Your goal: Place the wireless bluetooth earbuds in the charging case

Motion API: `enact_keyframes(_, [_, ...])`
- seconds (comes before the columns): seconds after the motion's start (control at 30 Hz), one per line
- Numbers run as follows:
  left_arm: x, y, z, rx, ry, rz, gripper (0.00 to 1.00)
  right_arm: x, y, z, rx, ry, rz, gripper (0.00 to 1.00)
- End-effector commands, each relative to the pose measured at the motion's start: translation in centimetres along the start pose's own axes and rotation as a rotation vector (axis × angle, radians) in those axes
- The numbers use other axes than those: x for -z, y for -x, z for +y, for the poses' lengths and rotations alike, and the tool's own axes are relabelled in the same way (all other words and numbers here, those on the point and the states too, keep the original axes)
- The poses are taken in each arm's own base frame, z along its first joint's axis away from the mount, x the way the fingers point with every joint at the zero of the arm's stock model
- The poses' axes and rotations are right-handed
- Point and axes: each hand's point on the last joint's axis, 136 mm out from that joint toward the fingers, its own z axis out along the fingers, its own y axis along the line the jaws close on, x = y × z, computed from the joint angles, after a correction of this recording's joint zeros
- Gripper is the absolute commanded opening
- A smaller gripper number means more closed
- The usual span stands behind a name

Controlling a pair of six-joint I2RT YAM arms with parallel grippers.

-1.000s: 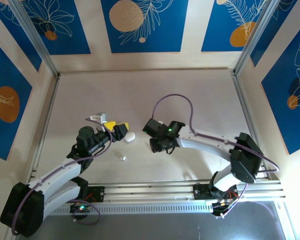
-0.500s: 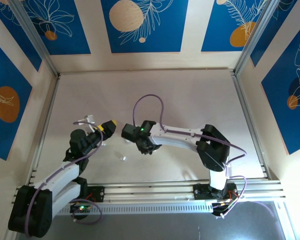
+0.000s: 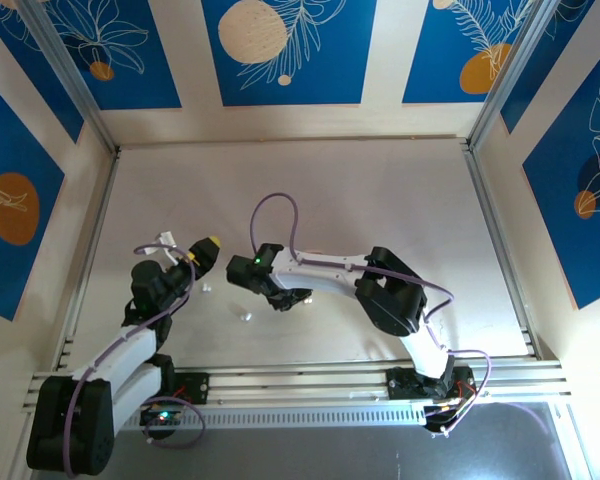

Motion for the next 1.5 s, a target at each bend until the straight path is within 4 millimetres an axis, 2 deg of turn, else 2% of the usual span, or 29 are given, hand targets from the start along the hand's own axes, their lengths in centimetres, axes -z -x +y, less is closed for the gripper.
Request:
enact_keyframes(0.0, [0.3, 0.2, -0.3, 0.0, -0.022, -0.012, 1.0, 0.3, -0.1, -0.5, -0.004, -0.053, 0.003, 0.28])
enact_keyframes(0.9, [0.3, 0.3, -0.4, -0.003, -0.028, -0.013, 1.0, -2.3, -0.4, -0.3, 0.046, -0.151, 0.065, 0.28])
enact_keyframes(1.47, [0.3, 0.3, -0.5, -0.003, -0.033, -0.013, 1.0, -3.1, -0.3, -0.4, 0.043, -0.16, 0.079, 0.26])
